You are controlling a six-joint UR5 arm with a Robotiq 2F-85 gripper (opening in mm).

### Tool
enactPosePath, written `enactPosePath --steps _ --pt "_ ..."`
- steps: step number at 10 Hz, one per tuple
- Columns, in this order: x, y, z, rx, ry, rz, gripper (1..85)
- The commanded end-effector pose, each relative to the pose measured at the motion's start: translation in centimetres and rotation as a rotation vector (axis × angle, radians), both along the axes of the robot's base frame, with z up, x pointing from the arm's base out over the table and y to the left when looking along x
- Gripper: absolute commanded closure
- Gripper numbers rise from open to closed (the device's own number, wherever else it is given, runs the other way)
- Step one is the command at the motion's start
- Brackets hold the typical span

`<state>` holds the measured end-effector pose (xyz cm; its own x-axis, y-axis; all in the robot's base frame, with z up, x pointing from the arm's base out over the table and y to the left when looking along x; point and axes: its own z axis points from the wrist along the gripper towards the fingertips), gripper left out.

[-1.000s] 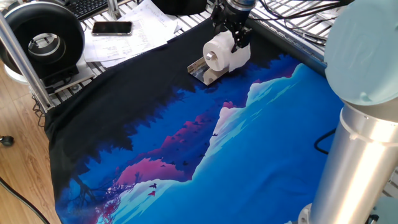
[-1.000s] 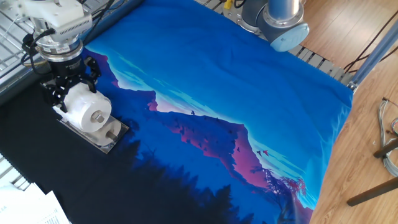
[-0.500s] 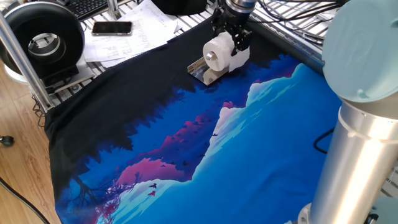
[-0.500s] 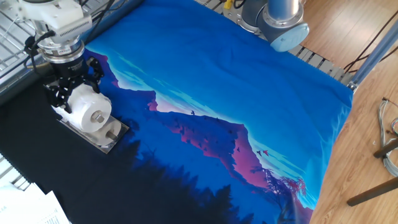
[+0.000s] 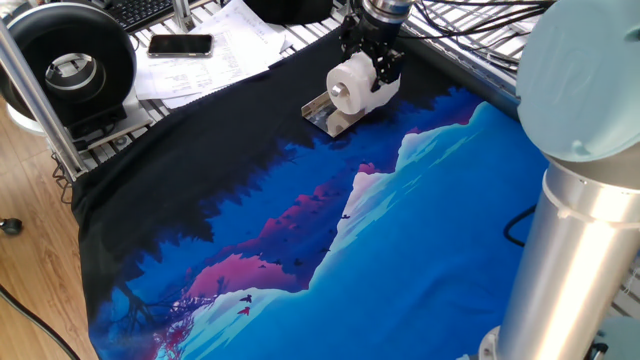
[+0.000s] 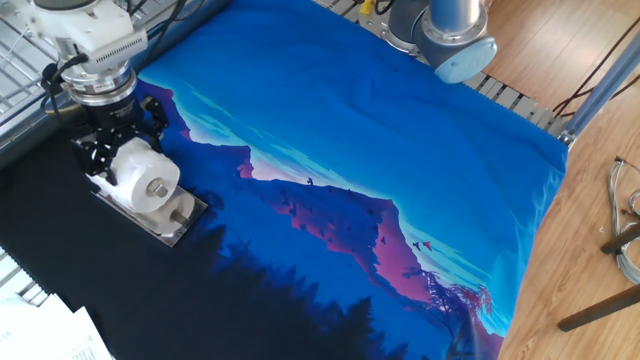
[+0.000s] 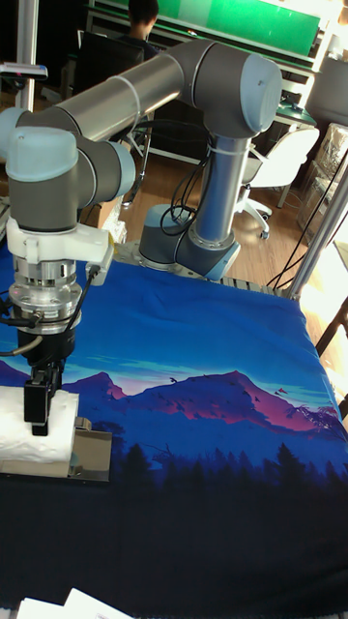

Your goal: Take the roll of paper down from the shelf

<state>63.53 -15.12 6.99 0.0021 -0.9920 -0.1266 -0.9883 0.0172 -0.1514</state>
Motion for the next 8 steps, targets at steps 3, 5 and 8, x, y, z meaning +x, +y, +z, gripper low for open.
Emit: enactPosePath --steps 3,5,8 --pt "-0.5 0.2 -0.1 0.013 0.028 -0.034 26.0" --pt "-0.1 -0.1 0.9 -0.016 0.031 -0.033 27.7" --pt "-0.3 1.5 2.2 0.034 0.049 -0.028 18.3"
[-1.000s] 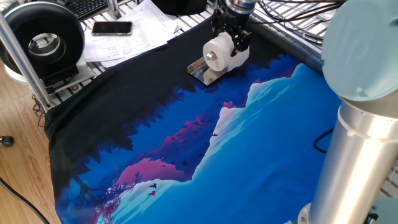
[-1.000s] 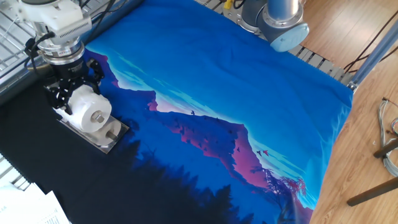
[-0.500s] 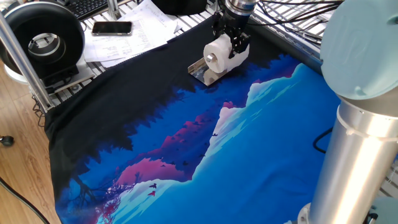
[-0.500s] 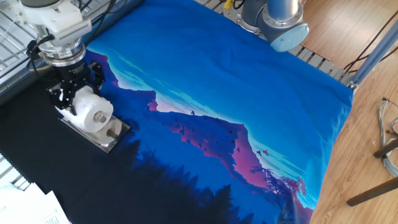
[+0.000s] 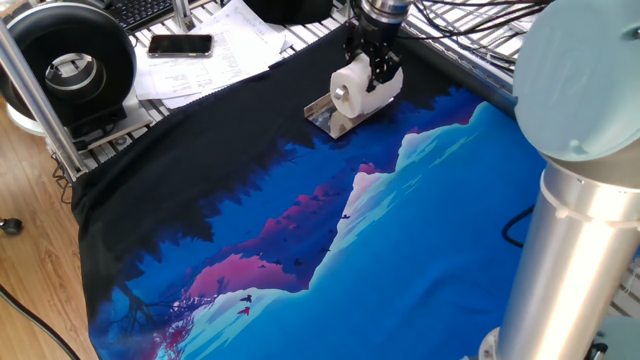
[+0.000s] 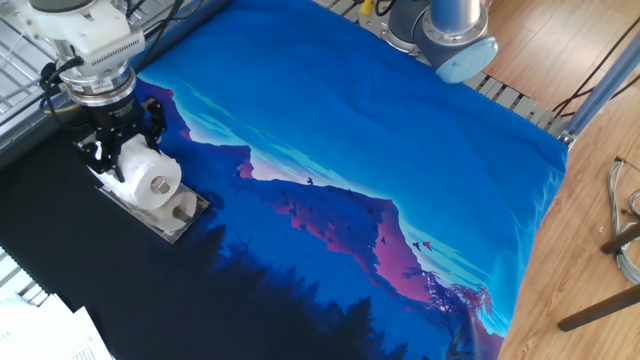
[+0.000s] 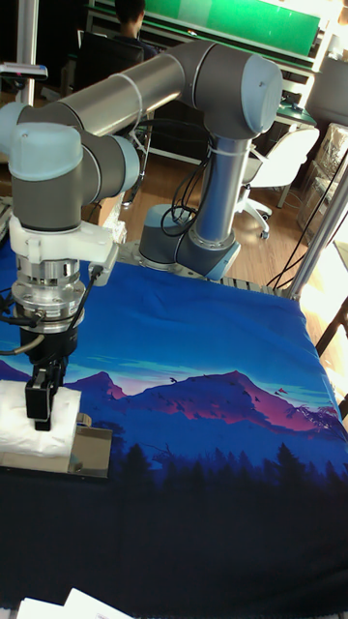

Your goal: Take the roll of paper down from the shelf

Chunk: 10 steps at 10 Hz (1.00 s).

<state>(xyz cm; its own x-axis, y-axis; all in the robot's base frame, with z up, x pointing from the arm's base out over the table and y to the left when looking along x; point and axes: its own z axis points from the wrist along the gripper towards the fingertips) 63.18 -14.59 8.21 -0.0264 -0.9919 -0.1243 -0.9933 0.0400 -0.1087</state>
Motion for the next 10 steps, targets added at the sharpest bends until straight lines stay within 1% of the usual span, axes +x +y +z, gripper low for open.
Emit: enactPosePath --steps 1,2,3,5,7,9,10 --pt "-0.1 0.9 0.9 0.039 0.007 -0.012 17.7" --pt "-0.2 1.1 0.8 0.051 0.006 -0.018 17.7" --pt "-0.2 1.9 0.8 0.077 0.009 -0.031 17.3" --pt "-0.6 2.9 0.2 0.088 0.018 -0.082 16.7" --pt "-0.9 3.6 -0.3 0.077 0.017 -0.098 16.3" --pt "-0.7 4.1 -0.3 0.067 0.012 -0.086 12.3" --pt "-0.5 4.6 -0.3 0.059 0.008 -0.084 11.7"
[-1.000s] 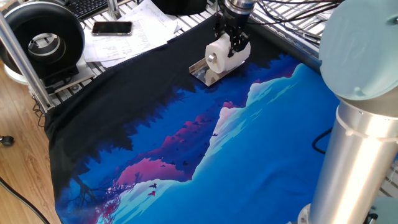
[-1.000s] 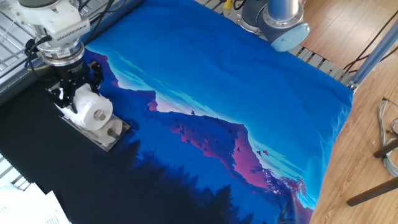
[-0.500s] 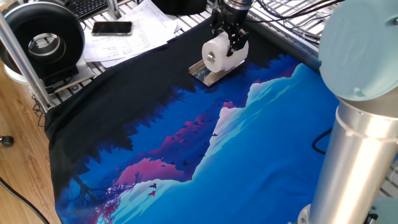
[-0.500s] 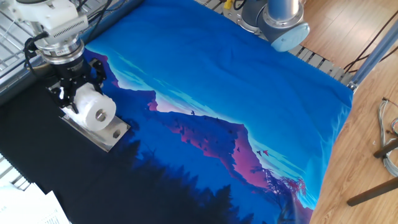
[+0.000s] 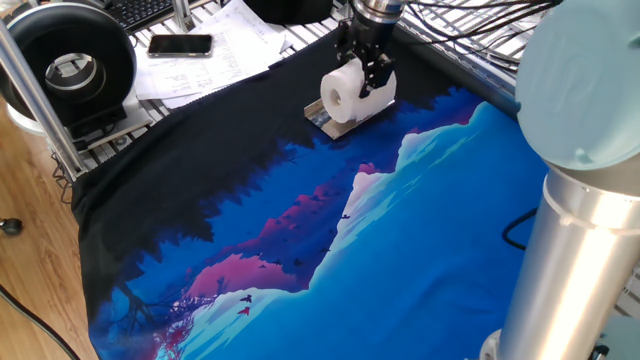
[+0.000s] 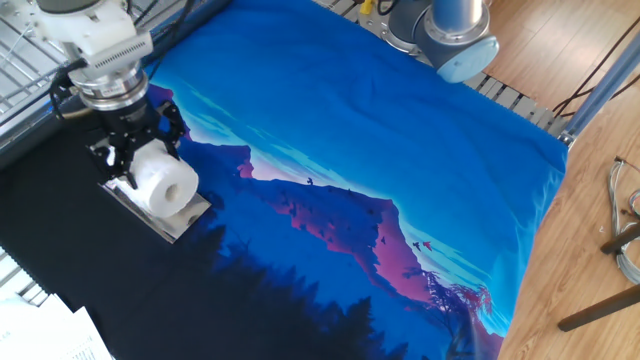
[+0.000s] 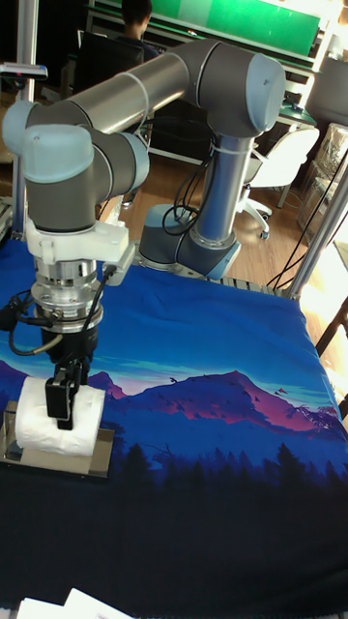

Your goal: Take the roll of paper down from the shelf

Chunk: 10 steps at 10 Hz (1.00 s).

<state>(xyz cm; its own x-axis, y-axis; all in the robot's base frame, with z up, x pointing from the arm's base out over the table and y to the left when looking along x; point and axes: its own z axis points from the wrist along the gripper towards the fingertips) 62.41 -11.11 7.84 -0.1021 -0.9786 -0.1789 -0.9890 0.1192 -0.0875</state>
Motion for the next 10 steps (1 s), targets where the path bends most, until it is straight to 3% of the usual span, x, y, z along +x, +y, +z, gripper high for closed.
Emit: enactPosePath --steps 1,4,5,8,10 --pt "0.4 1.7 0.1 0.000 -0.010 -0.010 10.0" --pt "0.9 4.4 0.5 0.007 -0.020 -0.030 7.3" --pt "1.3 4.5 0.6 -0.007 -0.032 -0.029 7.0" --pt "2.0 4.9 1.7 0.011 -0.047 -0.049 1.3" --pt "3.1 3.2 2.2 -0.058 -0.065 -0.066 0.7"
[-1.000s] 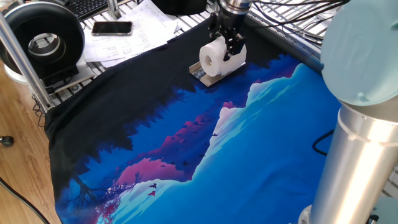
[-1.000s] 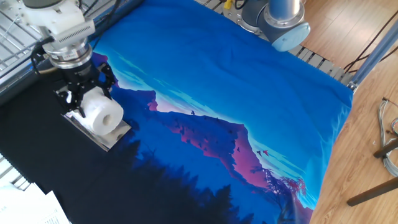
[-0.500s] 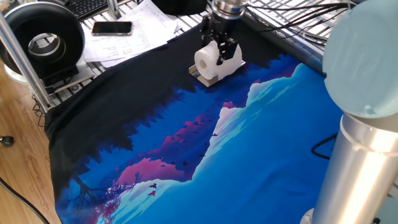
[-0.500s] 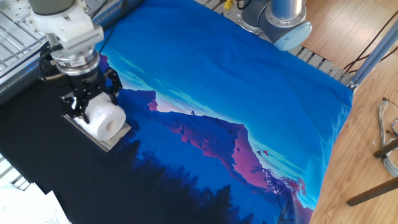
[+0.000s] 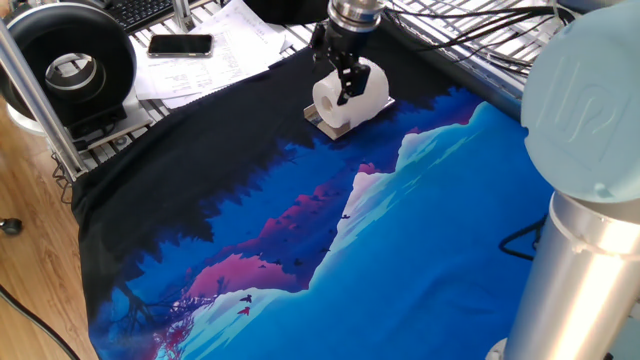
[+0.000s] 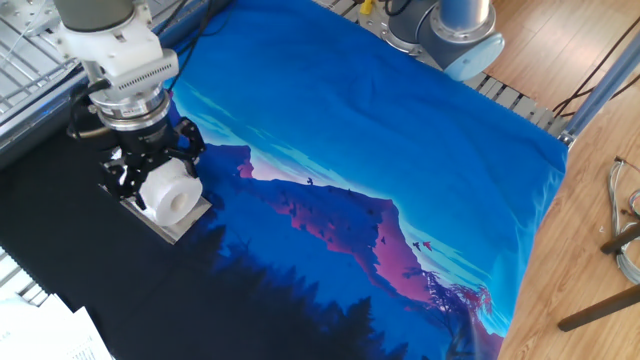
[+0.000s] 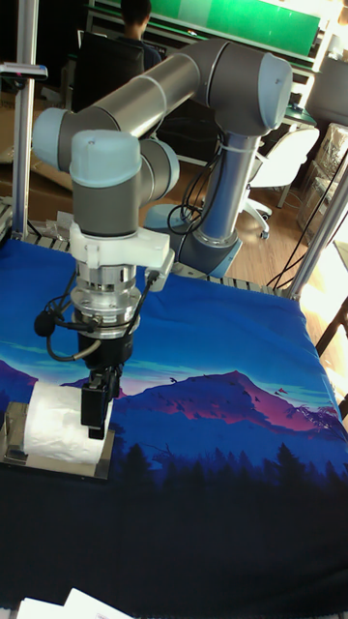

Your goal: Take the roll of paper down from the shelf

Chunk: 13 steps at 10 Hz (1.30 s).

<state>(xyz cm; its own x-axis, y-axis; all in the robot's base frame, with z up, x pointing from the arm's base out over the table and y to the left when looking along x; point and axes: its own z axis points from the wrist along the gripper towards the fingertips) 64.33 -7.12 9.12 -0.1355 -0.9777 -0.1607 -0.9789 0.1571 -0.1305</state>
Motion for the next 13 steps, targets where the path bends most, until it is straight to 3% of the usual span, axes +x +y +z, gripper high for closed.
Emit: enactPosePath --steps 1,2,3,4,6,7,8,10,13 --pt "1.8 -1.8 0.9 -0.071 -0.043 -0.042 0.7" --pt "2.6 -2.0 0.6 -0.078 -0.068 -0.053 0.7" --pt "2.7 -1.4 0.8 -0.049 -0.071 -0.074 0.7" --pt "2.9 -1.8 1.0 -0.064 -0.082 -0.067 0.7" --pt "2.5 -2.5 1.4 -0.097 -0.073 -0.048 0.7" --pt "2.3 -2.5 1.5 -0.094 -0.065 -0.051 0.7" --pt "1.8 -1.6 1.5 -0.056 -0.043 -0.066 0.7" --pt "2.0 -1.9 1.9 -0.041 -0.033 -0.066 0.7" --pt "0.6 -3.0 3.2 -0.007 0.054 -0.060 0.7"
